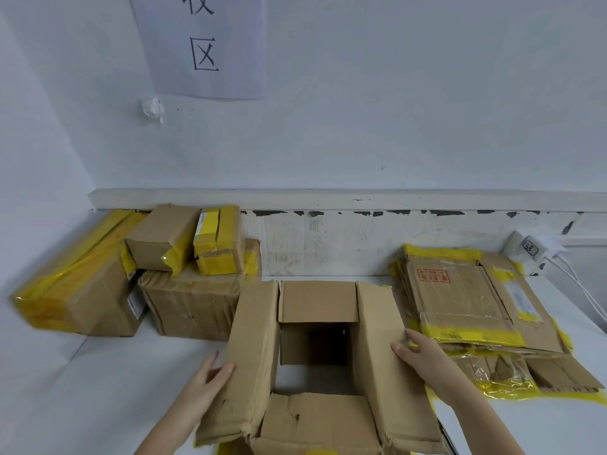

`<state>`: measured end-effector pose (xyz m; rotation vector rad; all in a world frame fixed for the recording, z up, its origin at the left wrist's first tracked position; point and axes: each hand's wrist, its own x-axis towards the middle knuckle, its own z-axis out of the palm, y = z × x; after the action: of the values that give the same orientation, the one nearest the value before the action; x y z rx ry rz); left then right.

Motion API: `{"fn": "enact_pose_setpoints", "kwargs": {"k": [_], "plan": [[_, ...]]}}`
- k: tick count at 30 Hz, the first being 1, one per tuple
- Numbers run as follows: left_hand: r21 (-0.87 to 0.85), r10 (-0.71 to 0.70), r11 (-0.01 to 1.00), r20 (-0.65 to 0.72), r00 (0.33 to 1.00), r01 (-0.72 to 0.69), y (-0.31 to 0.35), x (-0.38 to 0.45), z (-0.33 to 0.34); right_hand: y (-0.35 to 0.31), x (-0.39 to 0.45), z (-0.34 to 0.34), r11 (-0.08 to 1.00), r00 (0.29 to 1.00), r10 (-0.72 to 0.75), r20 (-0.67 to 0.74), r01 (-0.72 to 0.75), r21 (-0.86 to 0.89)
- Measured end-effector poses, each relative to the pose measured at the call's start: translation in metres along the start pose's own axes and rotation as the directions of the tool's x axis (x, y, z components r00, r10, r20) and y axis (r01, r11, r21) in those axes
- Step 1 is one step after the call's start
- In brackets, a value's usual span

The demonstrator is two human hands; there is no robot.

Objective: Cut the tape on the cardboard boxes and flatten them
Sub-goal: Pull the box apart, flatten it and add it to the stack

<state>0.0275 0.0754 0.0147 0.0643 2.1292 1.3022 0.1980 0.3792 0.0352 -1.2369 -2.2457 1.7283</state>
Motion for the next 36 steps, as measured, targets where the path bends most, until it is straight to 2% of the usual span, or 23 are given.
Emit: {"fn": "enact_pose_setpoints", "kwargs": {"k": [1, 2, 3, 4, 5, 6, 8, 11, 13, 14, 17, 19, 21, 23, 26, 27, 28, 29, 30, 32, 34, 36], "plan": [[0.151, 0.12, 0.983, -0.075, 0.99, -0.107, -0.001, 0.0, 0.001, -0.001, 0.001, -0.001, 0.999, 1.0, -0.012, -0.001, 0.012, -0.042], [0.37, 0.291, 0.901, -0.127, 0.948, -0.227, 0.003, -0.004, 0.002, -0.002, 0.002, -0.002, 0.993, 0.999, -0.036, -0.001, 0.036, -0.108], [0.589, 0.467, 0.738, -0.092, 0.879, -0.331, 0.008, -0.005, 0.003, -0.004, 0.003, -0.002, 0.979, 0.998, -0.067, 0.003, 0.066, -0.194], [0.707, 0.588, 0.563, 0.021, 0.808, -0.428, 0.016, -0.009, 0.005, -0.006, 0.004, -0.002, 0.953, 0.995, -0.102, 0.009, 0.1, -0.287], [0.744, 0.597, 0.448, 0.164, 0.786, -0.495, 0.024, -0.015, 0.01, -0.01, 0.004, -0.001, 0.914, 0.989, -0.148, 0.008, 0.14, -0.381], [0.749, 0.536, 0.396, 0.281, 0.796, -0.531, 0.032, -0.021, 0.017, -0.015, 0.003, 0.0, 0.867, 0.978, -0.208, -0.007, 0.181, -0.464], [0.789, 0.329, 0.328, 0.42, 0.846, -0.519, 0.042, -0.03, 0.029, -0.028, 0.004, 0.006, 0.756, 0.93, -0.366, -0.042, 0.272, -0.595], [0.813, 0.043, 0.329, 0.495, 0.868, -0.48, 0.05, -0.037, 0.041, -0.05, 0.012, 0.025, 0.468, 0.884, -0.463, 0.057, 0.299, -0.831], [0.819, -0.003, 0.329, 0.498, 0.867, -0.47, 0.052, -0.041, 0.045, -0.059, 0.022, 0.04, 0.253, 0.888, -0.431, 0.159, 0.288, -0.924], [0.818, -0.007, 0.343, 0.494, 0.87, -0.462, 0.054, -0.043, 0.046, -0.062, 0.028, 0.046, 0.195, 0.894, -0.405, 0.194, 0.292, -0.936], [0.785, 0.009, 0.467, 0.457, 0.889, -0.408, 0.06, -0.049, 0.047, -0.068, 0.042, 0.058, 0.126, 0.899, -0.383, 0.214, 0.281, -0.952], [0.767, 0.073, 0.506, 0.418, 0.905, -0.395, 0.059, -0.052, 0.046, -0.071, 0.049, 0.06, 0.178, 0.874, -0.456, 0.171, 0.277, -0.944], [0.772, 0.221, 0.451, 0.39, 0.894, -0.448, 0.055, -0.054, 0.042, -0.077, 0.055, 0.056, 0.241, 0.846, -0.512, 0.15, 0.309, -0.92], [0.749, 0.353, 0.458, 0.343, 0.871, -0.48, 0.046, -0.057, 0.034, -0.091, 0.063, 0.044, 0.269, 0.845, -0.517, 0.14, 0.316, -0.91], [0.602, 0.442, 0.638, 0.223, 0.869, -0.48, 0.028, -0.071, 0.023, -0.115, 0.077, 0.017, 0.361, 0.881, -0.464, 0.087, 0.278, -0.89], [0.554, 0.54, 0.638, 0.173, 0.823, -0.535, 0.021, -0.077, 0.022, -0.12, 0.082, 0.009, 0.392, 0.891, -0.447, 0.084, 0.279, -0.877], [0.574, 0.656, 0.574, 0.105, 0.748, -0.584, 0.011, -0.079, 0.021, -0.123, 0.087, 0.002, 0.433, 0.899, -0.43, 0.075, 0.279, -0.857], [0.568, 0.765, 0.53, 0.0, 0.644, -0.629, -0.002, -0.078, 0.019, -0.124, 0.092, -0.004, 0.494, 0.911, -0.409, 0.059, 0.275, -0.825], [0.509, 0.778, 0.587, -0.139, 0.613, -0.629, -0.014, -0.079, 0.015, -0.124, 0.097, -0.009, 0.568, 0.924, -0.381, 0.046, 0.272, -0.777], [0.293, 0.646, 0.764, -0.341, 0.683, -0.575, -0.027, -0.081, 0.012, -0.123, 0.104, -0.014, 0.668, 0.939, -0.341, 0.038, 0.27, -0.693], [0.074, 0.539, 0.813, -0.471, 0.699, -0.578, -0.034, -0.079, 0.01, -0.123, 0.11, -0.014, 0.691, 0.94, -0.335, 0.059, 0.288, -0.663], [-0.089, 0.47, 0.802, -0.516, 0.716, -0.591, -0.029, -0.074, 0.012, -0.126, 0.115, -0.011, 0.699, 0.94, -0.321, 0.113, 0.316, -0.642]]}}
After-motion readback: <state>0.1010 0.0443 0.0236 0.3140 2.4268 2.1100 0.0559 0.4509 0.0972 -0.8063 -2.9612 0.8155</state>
